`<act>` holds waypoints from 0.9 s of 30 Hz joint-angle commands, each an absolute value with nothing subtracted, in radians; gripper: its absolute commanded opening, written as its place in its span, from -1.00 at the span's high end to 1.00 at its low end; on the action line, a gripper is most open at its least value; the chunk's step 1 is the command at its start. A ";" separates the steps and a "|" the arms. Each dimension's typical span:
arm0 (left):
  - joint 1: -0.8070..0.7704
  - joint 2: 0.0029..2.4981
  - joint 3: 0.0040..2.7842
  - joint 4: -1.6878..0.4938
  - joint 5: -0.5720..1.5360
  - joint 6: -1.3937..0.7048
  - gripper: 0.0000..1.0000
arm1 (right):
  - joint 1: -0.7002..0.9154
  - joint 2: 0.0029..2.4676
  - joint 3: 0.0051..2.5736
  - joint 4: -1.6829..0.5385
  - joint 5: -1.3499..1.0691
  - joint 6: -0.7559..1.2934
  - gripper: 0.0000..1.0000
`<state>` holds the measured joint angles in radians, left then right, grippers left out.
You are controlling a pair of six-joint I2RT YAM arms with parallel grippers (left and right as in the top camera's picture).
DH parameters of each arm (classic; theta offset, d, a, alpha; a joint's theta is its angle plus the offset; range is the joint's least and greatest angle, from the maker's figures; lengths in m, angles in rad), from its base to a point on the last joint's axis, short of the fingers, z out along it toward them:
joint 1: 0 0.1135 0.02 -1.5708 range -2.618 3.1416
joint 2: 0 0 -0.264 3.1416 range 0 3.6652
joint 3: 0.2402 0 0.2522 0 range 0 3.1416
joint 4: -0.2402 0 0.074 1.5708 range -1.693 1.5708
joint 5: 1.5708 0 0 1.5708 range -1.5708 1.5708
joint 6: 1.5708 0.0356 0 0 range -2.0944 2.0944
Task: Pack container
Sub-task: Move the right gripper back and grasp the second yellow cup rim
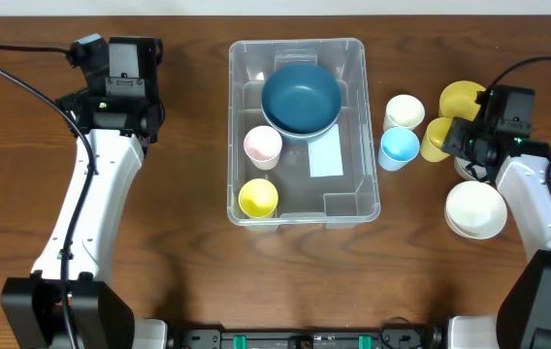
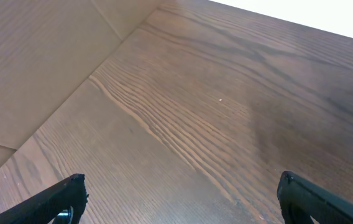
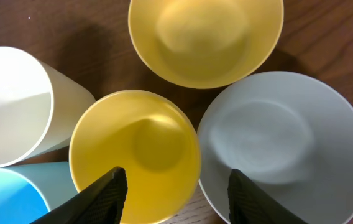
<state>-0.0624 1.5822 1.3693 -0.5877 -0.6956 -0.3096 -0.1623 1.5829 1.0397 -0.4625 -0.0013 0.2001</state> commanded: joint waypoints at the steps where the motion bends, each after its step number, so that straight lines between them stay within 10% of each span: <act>1: -0.059 1.567 1.372 -0.590 -0.719 -0.303 -0.96 | -0.171 1.604 1.034 -0.459 -0.004 0.174 -0.06; 9: -0.059 1.567 1.372 -0.590 -0.719 -0.303 -0.96 | -0.171 1.702 1.034 -0.433 -0.004 0.166 -0.04; 27: -0.059 1.567 1.372 -0.590 -0.719 -0.304 -0.96 | -0.171 1.545 1.035 -0.479 -0.005 0.159 0.79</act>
<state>-0.0624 1.5822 1.3693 -0.5873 -0.6956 -0.3096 -0.1623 1.6012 1.0374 -0.4706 -0.0044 0.1616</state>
